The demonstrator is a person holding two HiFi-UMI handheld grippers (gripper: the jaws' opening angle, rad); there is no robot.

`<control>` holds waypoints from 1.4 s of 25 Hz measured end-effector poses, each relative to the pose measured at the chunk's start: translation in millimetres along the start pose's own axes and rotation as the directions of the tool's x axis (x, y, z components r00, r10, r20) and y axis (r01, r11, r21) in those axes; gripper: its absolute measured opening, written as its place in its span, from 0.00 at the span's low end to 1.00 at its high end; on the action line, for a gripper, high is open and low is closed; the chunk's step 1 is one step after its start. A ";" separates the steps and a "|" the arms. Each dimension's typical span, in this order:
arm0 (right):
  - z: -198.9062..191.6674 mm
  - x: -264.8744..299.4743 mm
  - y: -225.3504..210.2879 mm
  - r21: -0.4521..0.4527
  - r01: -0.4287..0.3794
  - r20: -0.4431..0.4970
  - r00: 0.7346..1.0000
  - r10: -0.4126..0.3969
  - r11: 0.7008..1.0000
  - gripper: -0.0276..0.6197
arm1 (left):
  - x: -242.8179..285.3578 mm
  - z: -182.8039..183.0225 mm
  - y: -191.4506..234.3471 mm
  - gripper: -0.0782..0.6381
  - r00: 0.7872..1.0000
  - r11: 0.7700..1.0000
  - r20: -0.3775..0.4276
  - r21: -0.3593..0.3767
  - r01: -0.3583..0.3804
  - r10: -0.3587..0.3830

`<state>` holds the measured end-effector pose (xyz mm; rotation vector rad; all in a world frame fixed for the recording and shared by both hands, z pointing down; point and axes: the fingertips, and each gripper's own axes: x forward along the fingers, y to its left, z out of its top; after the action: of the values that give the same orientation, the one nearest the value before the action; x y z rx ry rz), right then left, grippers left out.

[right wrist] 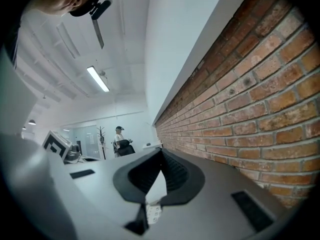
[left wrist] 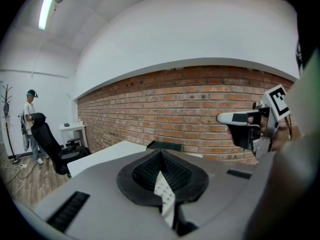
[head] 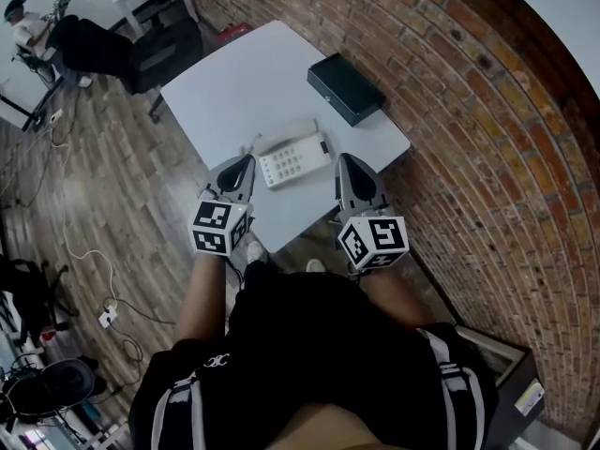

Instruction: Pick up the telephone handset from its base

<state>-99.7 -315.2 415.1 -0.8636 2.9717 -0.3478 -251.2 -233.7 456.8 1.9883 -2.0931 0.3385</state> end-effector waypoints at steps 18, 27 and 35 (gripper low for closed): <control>-12.5 15.8 -13.4 -0.001 0.270 -0.014 0.963 -0.270 0.963 0.04 | 120.5 -50.4 37.6 0.11 0.940 0.929 -0.242 0.224 0.294 -0.240; -24.8 -9.4 -29.1 -0.002 0.410 -0.041 0.911 -0.410 0.912 0.04 | 168.5 -95.5 25.1 0.36 0.857 0.840 -0.399 0.292 0.457 -0.327; -32.6 -36.1 -36.6 0.004 0.490 -0.054 0.871 -0.489 0.872 0.04 | 198.9 -138.6 22.3 0.39 0.778 0.815 -0.525 0.242 0.526 -0.346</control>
<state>-52.8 -319.3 453.6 -1.6301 2.7420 -0.4088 -281.8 -375.5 652.4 2.2438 -1.2759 1.0658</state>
